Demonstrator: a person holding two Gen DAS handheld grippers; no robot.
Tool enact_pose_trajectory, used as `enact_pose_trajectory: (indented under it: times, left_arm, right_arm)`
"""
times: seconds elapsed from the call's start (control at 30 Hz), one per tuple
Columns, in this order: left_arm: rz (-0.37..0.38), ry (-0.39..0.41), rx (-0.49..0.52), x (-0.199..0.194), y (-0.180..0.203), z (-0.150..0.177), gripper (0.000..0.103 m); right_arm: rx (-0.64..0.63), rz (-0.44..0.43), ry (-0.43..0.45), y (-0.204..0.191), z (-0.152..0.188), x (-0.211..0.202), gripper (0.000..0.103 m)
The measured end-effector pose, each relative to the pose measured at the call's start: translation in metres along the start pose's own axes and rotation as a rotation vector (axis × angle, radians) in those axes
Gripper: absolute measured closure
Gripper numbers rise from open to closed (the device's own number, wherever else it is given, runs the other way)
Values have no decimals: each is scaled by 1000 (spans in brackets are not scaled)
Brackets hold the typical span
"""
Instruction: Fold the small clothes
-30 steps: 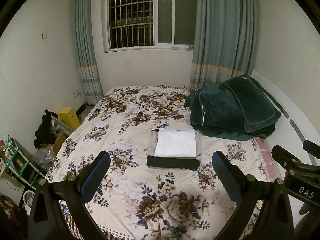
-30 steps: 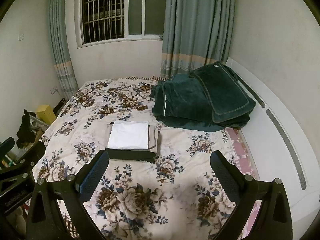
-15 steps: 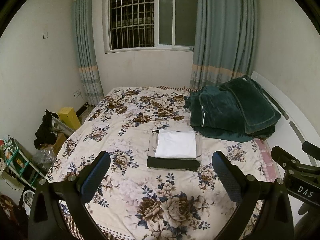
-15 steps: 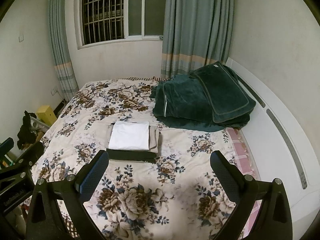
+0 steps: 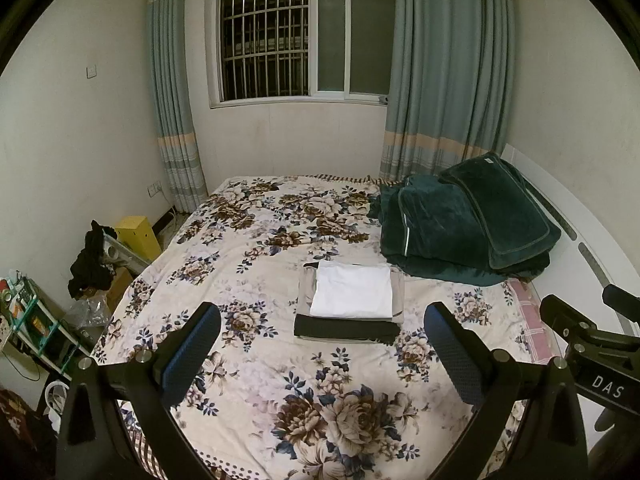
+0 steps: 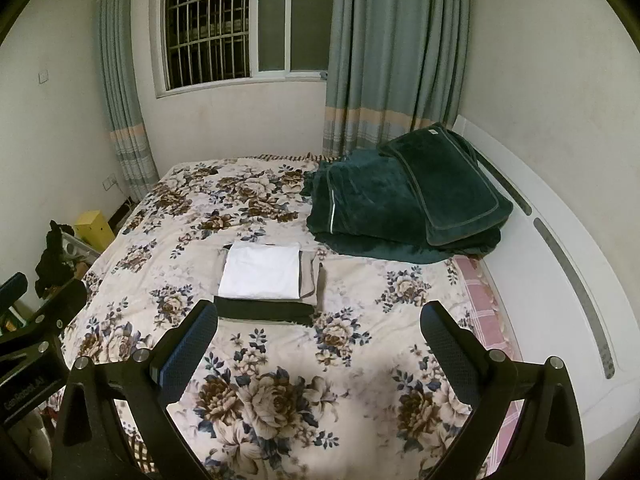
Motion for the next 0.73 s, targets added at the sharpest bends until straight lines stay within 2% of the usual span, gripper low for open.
enact_pose_trajectory:
  times: [0.73]
  left_arm:
    - [-4,14,-8,-3,2,-3,0]
  right_arm:
    - [7,4,1,2,4,-1,0]
Point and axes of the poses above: each gripper's, at about its wrist camera, not at the fingertips, and x roughly the way its jaws point, y to its right, z to its underside, the point moved 4 cm from there along x, roughly the way its jaws point, and after that the axes turned 8 degrees about -x, right-handed, at the moved point
